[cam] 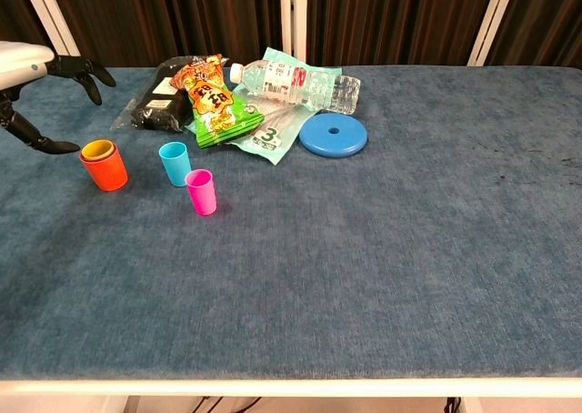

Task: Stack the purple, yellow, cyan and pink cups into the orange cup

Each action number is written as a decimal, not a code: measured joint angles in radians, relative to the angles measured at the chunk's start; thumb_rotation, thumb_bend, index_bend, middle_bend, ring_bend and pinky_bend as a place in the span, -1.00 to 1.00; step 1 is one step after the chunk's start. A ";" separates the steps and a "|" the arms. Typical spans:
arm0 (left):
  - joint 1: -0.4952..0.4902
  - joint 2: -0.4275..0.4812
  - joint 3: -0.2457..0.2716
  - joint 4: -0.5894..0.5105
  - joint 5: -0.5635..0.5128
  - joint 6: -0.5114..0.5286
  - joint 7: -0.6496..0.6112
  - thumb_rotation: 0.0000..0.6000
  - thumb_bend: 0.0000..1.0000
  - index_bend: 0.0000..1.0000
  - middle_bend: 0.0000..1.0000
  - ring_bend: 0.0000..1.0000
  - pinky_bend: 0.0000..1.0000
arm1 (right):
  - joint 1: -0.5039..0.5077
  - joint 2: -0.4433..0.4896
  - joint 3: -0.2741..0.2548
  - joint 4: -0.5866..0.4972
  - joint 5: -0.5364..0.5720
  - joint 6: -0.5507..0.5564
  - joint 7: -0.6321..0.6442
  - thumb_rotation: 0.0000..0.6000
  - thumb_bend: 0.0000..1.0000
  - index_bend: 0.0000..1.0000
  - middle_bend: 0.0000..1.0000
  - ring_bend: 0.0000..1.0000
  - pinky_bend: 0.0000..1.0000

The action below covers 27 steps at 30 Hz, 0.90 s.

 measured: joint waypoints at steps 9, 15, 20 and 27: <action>-0.062 -0.028 -0.019 -0.025 0.020 -0.035 0.029 1.00 -0.61 -0.50 -0.43 -0.74 -0.80 | 0.000 0.000 -0.002 -0.001 0.000 -0.003 0.002 1.00 -0.42 -1.00 -1.00 -1.00 -1.00; -0.108 -0.093 -0.020 0.032 0.025 -0.084 0.043 1.00 -0.61 -0.45 -0.39 -0.74 -0.80 | -0.003 0.003 -0.002 0.008 0.009 -0.007 0.014 1.00 -0.42 -1.00 -1.00 -1.00 -1.00; -0.137 -0.143 -0.017 0.086 0.025 -0.113 0.041 1.00 -0.61 -0.42 -0.36 -0.74 -0.80 | -0.003 0.004 -0.003 0.019 0.015 -0.017 0.026 1.00 -0.42 -1.00 -1.00 -1.00 -1.00; -0.156 -0.175 -0.014 0.131 0.002 -0.143 0.041 1.00 -0.59 -0.33 -0.29 -0.72 -0.75 | 0.000 0.004 -0.004 0.022 0.013 -0.025 0.031 1.00 -0.43 -1.00 -1.00 -1.00 -1.00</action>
